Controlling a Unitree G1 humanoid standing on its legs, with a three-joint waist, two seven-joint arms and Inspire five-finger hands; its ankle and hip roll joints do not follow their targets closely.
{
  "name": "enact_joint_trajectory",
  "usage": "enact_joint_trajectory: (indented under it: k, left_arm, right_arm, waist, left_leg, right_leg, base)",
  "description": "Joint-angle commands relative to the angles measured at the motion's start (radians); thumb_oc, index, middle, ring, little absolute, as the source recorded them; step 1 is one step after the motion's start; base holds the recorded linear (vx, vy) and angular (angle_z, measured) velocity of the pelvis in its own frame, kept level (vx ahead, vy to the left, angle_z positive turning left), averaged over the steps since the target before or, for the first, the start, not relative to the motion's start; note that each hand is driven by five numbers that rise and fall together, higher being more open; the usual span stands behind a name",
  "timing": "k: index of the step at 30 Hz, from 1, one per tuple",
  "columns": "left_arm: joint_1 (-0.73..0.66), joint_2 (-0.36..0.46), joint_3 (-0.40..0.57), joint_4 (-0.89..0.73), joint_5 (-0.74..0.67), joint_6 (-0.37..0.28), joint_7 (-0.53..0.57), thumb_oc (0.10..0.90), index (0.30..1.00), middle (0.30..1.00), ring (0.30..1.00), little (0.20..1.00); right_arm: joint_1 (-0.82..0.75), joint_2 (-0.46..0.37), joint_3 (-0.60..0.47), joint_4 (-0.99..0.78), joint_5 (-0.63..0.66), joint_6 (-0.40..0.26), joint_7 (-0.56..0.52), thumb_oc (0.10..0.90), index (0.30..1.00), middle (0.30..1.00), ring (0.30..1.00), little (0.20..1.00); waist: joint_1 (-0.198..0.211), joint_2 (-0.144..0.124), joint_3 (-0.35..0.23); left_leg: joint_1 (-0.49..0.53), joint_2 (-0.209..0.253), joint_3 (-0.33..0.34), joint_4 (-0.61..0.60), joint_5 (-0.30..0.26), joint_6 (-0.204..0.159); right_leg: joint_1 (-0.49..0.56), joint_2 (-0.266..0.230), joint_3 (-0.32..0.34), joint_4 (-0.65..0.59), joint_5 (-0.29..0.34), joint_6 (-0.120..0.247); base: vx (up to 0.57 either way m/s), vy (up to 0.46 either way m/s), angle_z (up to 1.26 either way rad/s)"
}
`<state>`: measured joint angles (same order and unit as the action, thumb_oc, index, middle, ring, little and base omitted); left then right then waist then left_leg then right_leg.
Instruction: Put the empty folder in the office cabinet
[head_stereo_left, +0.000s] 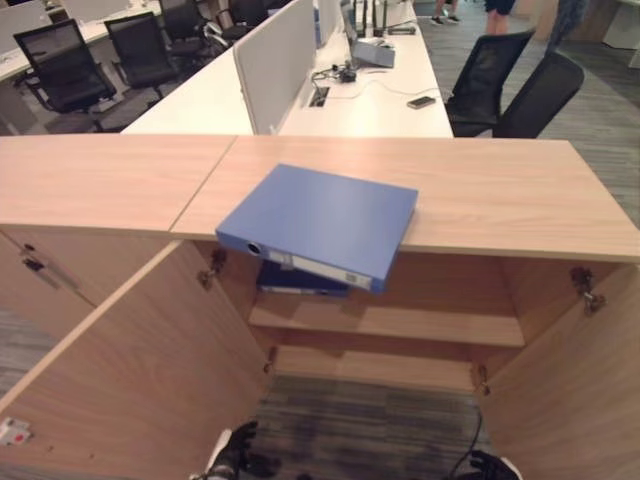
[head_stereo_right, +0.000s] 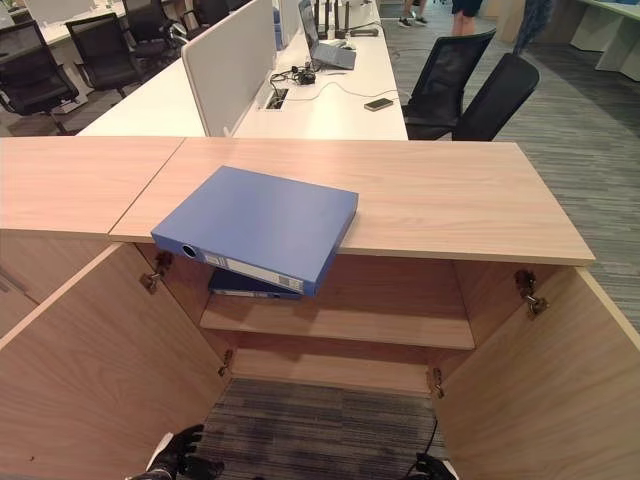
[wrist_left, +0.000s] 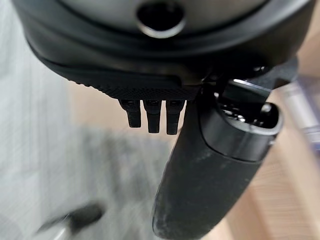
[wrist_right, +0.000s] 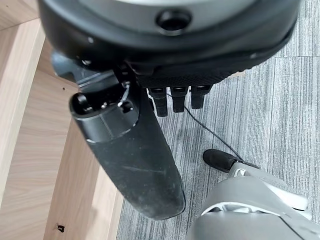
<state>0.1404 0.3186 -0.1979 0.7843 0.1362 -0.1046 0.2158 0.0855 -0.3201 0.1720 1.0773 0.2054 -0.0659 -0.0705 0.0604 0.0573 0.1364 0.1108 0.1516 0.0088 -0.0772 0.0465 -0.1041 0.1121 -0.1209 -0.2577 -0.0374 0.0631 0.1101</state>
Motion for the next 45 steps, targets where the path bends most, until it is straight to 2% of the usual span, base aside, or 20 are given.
enact_joint_trajectory:
  k: [1,4,5,9,12,16,17,18,22,27,31,33,35,39,45]
  left_arm:
    - [-0.05,0.096,0.052,-0.129,0.108,-0.076,0.158,0.8,0.9,0.9,0.9,0.9]
    - [-0.028,0.092,0.07,-0.199,0.132,-0.082,0.192,0.8,0.9,0.9,0.9,0.9]
    - [-0.004,0.09,0.091,-0.279,0.162,-0.087,0.224,0.8,0.9,0.9,0.9,0.9]
    - [0.02,0.103,0.117,-0.344,0.197,-0.085,0.248,0.8,0.9,0.9,0.9,0.9]
    - [0.045,0.136,0.154,-0.471,0.264,-0.087,0.268,0.8,0.9,0.9,0.9,0.9]
    - [0.056,0.17,0.169,-0.554,0.318,-0.089,0.264,0.8,0.9,0.9,0.9,0.9]
    - [0.043,0.202,0.171,-0.601,0.365,-0.088,0.267,0.8,0.9,0.9,0.9,0.9]
    - [0.036,0.231,0.174,-0.642,0.404,-0.086,0.268,0.8,0.9,0.9,0.9,0.9]
    - [0.025,0.265,0.183,-0.689,0.44,-0.083,0.263,0.8,0.9,0.9,0.9,0.9]
    - [0.012,0.351,0.205,-0.807,0.5,-0.107,0.248,0.8,0.9,0.9,0.9,0.9]
    - [-0.023,0.467,0.217,-0.896,0.537,-0.132,0.225,0.8,0.9,0.9,0.9,0.9]
    - [-0.023,0.469,0.218,-0.898,0.536,-0.131,0.223,0.8,0.9,0.9,0.9,0.9]
    - [-0.061,0.517,0.214,-0.94,0.541,-0.138,0.219,0.8,0.9,0.9,0.9,0.9]
    - [-0.13,0.557,0.19,-0.978,0.537,-0.149,0.208,0.8,0.9,0.9,0.9,0.9]
    - [-0.208,0.576,0.152,-0.988,0.527,-0.15,0.206,0.8,0.9,0.9,0.9,0.9]
  right_arm:
    - [-0.031,-0.005,-0.041,-0.052,-0.011,-0.086,-0.054,0.8,0.9,0.9,0.9,0.9]
    - [-0.022,-0.002,-0.045,-0.056,-0.016,-0.091,-0.058,0.8,0.9,0.9,0.9,0.9]
    - [-0.021,0.005,-0.053,-0.046,-0.013,-0.096,-0.067,0.8,0.9,0.9,0.9,0.9]
    - [-0.018,0.008,-0.056,-0.046,-0.007,-0.098,-0.068,0.8,0.9,0.9,0.9,0.9]
    - [-0.021,0.008,-0.061,-0.032,0.006,-0.094,-0.066,0.8,0.9,0.9,0.9,0.9]
    - [-0.03,0.008,-0.052,-0.025,0.01,-0.089,-0.062,0.8,0.9,0.9,0.9,0.9]
    - [-0.036,0.006,-0.043,-0.025,0.01,-0.086,-0.057,0.8,0.9,0.9,0.9,0.9]
    - [-0.039,0.005,-0.038,-0.028,0.01,-0.083,-0.053,0.8,0.9,0.9,0.9,0.9]
    - [-0.04,0.003,-0.032,-0.036,0.004,-0.081,-0.048,0.8,0.9,0.9,0.9,0.9]
    - [-0.034,-0.006,-0.032,-0.033,-0.002,-0.075,-0.039,0.8,0.9,0.9,0.9,0.9]
    - [-0.026,-0.019,-0.029,-0.018,-0.013,-0.068,-0.026,0.8,0.9,0.9,0.9,0.9]
    - [-0.027,-0.017,-0.03,-0.017,-0.013,-0.068,-0.026,0.8,0.9,0.9,0.9,0.9]
    - [-0.024,-0.021,-0.027,-0.007,-0.023,-0.068,-0.027,0.8,0.9,0.9,0.9,0.9]
    - [-0.023,-0.021,-0.023,0.006,-0.023,-0.068,-0.028,0.8,0.9,0.9,0.9,0.9]
    - [-0.027,-0.019,-0.009,0.02,-0.032,-0.065,-0.032,0.8,0.9,0.9,0.9,0.9]
  waist:
    - [0.033,-0.043,0.02]
    - [0.039,-0.048,0.019]
    - [0.051,-0.051,0.018]
    - [0.058,-0.054,0.015]
    - [0.073,-0.053,0.016]
    - [0.077,-0.05,0.016]
    - [0.078,-0.046,0.016]
    - [0.075,-0.041,0.016]
    - [0.07,-0.035,0.017]
    - [0.054,-0.015,0.018]
    - [0.031,0.006,0.013]
    - [0.032,0.005,0.013]
    - [0.019,0.013,0.008]
    - [0.006,0.02,0.0]
    - [-0.01,0.026,-0.008]
  left_leg:
    - [-0.009,-0.016,-0.024,0.037,-0.051,-0.003]
    - [-0.009,-0.015,-0.031,0.035,-0.049,-0.006]
    - [-0.007,-0.013,-0.038,0.031,-0.049,-0.008]
    - [-0.004,-0.012,-0.044,0.027,-0.048,-0.009]
    - [-0.005,-0.009,-0.056,0.023,-0.046,-0.014]
    - [-0.005,-0.006,-0.061,0.02,-0.045,-0.017]
    - [-0.005,-0.005,-0.063,0.02,-0.045,-0.018]
    - [-0.004,-0.004,-0.063,0.021,-0.045,-0.019]
    - [-0.003,-0.003,-0.061,0.021,-0.044,-0.021]
    - [0.002,0.002,-0.049,0.015,-0.041,-0.025]
    - [0.012,0.003,-0.036,0.007,-0.037,-0.03]
    - [0.012,0.004,-0.035,0.007,-0.038,-0.031]
    - [0.02,0.005,-0.029,0.006,-0.039,-0.031]
    - [0.025,0.003,-0.021,0.003,-0.039,-0.034]
    - [0.034,0.003,-0.009,-0.001,-0.042,-0.036]
  right_leg:
    - [-0.014,-0.044,-0.012,0.147,-0.163,0.024]
    - [-0.005,-0.041,-0.021,0.143,-0.166,0.022]
    - [0.004,-0.041,-0.031,0.142,-0.168,0.022]
    - [0.013,-0.039,-0.037,0.136,-0.17,0.021]
    - [0.022,-0.035,-0.047,0.129,-0.171,0.02]
    - [0.021,-0.033,-0.051,0.131,-0.173,0.019]
    - [0.02,-0.031,-0.052,0.133,-0.174,0.018]
    - [0.019,-0.031,-0.052,0.134,-0.175,0.017]
    - [0.019,-0.029,-0.051,0.134,-0.176,0.015]
    - [0.014,-0.023,-0.04,0.126,-0.172,0.014]
    - [0.015,-0.017,-0.028,0.12,-0.172,0.014]
    - [0.015,-0.017,-0.028,0.119,-0.172,0.014]
    - [0.019,-0.016,-0.022,0.115,-0.171,0.015]
    - [0.03,-0.012,-0.014,0.098,-0.166,0.016]
    - [0.042,-0.008,0.0,0.066,-0.153,0.019]
  base:
    - [0.02,-0.057,0.24]
    - [0.02,-0.062,0.15]
    - [0.02,-0.044,0.16]
    - [0.02,-0.038,0.13]
    - [0.01,-0.033,0.08]
    - [0.0,-0.019,0.07]
    - [0.0,0.0,0.0]
    - [0.0,0.0,0.0]
    - [0.0,0.0,0.0]
    - [0.0,0.0,0.0]
    - [-0.01,0.01,-0.07]
    - [0.0,0.007,-0.02]
    - [0.01,0.011,-0.06]
    - [0.01,0.008,-0.08]
    - [0.0,0.003,-0.08]
